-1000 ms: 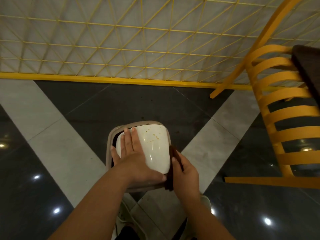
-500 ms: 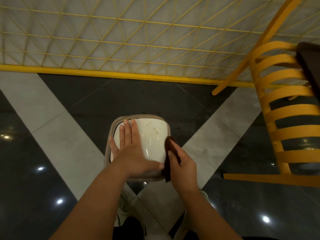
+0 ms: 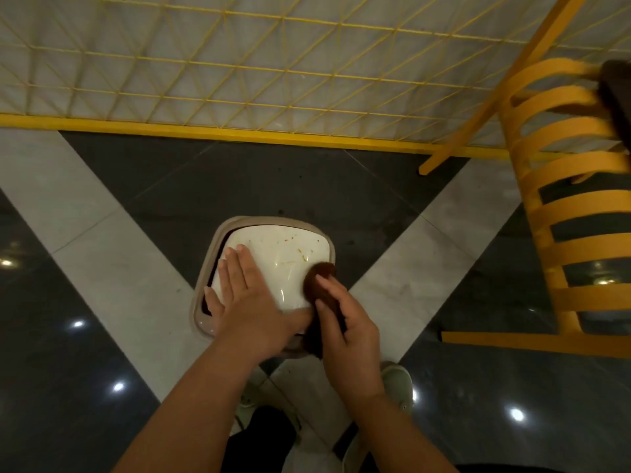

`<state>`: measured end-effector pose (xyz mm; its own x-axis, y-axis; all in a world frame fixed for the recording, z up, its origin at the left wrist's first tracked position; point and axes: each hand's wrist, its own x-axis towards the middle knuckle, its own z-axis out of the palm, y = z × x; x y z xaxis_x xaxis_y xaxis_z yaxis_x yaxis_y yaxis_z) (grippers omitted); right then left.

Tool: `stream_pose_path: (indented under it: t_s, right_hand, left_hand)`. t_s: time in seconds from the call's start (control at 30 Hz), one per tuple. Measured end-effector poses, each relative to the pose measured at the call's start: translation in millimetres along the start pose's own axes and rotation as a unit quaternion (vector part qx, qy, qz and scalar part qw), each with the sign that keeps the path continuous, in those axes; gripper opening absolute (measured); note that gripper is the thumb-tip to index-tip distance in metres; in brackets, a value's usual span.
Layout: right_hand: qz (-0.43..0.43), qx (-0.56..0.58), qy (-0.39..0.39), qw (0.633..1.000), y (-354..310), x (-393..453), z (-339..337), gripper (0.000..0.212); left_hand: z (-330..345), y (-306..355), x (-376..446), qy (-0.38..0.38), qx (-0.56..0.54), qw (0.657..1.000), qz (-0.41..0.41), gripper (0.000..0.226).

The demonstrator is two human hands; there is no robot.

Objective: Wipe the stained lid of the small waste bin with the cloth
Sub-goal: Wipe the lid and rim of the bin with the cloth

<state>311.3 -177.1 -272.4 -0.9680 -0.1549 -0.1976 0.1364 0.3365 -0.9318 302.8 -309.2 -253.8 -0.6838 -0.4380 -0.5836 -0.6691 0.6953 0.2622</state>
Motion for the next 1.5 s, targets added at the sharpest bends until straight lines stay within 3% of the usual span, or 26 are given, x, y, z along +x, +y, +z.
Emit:
stream_pose_path:
  t_s: [0.1, 0.2, 0.33, 0.43, 0.53, 0.6, 0.7, 0.83, 0.9, 1.07, 1.2, 1.37, 1.5]
  right_hand:
    - [-0.008, -0.025, 0.023, 0.999, 0.1, 27.4, 4.8, 0.040]
    - [0.042, 0.018, 0.033, 0.998, -3.7, 48.2, 7.8, 0.039]
    - [0.053, 0.012, 0.041, 0.998, 7.8, 25.3, 9.6, 0.038]
    - [-0.056, -0.049, 0.019, 0.997, 18.5, -2.9, 10.4, 0.039]
    - [-0.189, -0.162, -0.013, 0.969, 18.8, 4.3, 9.7, 0.045]
    - [-0.213, -0.197, -0.042, 0.956, 11.0, 24.4, 8.1, 0.043]
    - [-0.176, -0.199, -0.049, 0.963, -1.6, 54.4, 6.6, 0.037]
    - [-0.059, -0.084, 0.006, 0.995, 2.7, 50.7, 8.7, 0.040]
    - [-0.081, -0.112, 0.003, 0.990, 9.1, 32.4, 10.0, 0.042]
    - [-0.232, -0.232, -0.080, 0.941, 7.7, 24.5, 10.5, 0.041]
    - [-0.254, -0.331, -0.103, 0.903, -19.8, 63.5, 13.7, 0.035]
    - [-0.123, -0.244, -0.040, 0.961, -21.8, 75.8, 15.3, 0.036]
    - [-0.178, -0.256, -0.049, 0.949, -4.8, 42.0, 13.9, 0.044]
  left_hand:
    - [1.3, 2.9, -1.4, 0.001, -0.003, 1.000, -0.001, 0.143]
    - [-0.1, 2.9, 3.9, 0.006, -0.012, 1.000, 0.014, 0.147]
    - [-5.0, -2.9, 13.5, 0.014, -0.012, 0.998, 0.054, 0.145]
    - [-6.1, -6.8, 14.6, 0.009, -0.026, 0.997, 0.073, 0.145]
    - [-7.1, -9.8, 17.8, 0.002, -0.029, 0.996, 0.083, 0.144]
    - [-7.6, -11.3, 21.1, -0.001, -0.023, 0.996, 0.088, 0.146]
    - [-6.8, -10.9, 22.8, 0.005, -0.004, 0.996, 0.088, 0.151]
    - [-8.5, -9.5, 22.0, 0.003, 0.007, 0.996, 0.090, 0.150]
    - [-9.7, -10.4, 22.0, -0.002, 0.002, 0.996, 0.092, 0.150]
    - [-11.9, -10.1, 22.7, -0.002, -0.003, 0.995, 0.096, 0.142]
    - [-11.6, -9.2, 23.5, -0.009, 0.009, 0.996, 0.086, 0.146]
    - [-8.3, -9.0, 22.0, 0.014, 0.006, 0.996, 0.093, 0.145]
    - [-10.7, -11.0, 23.9, 0.012, 0.007, 0.995, 0.102, 0.145]
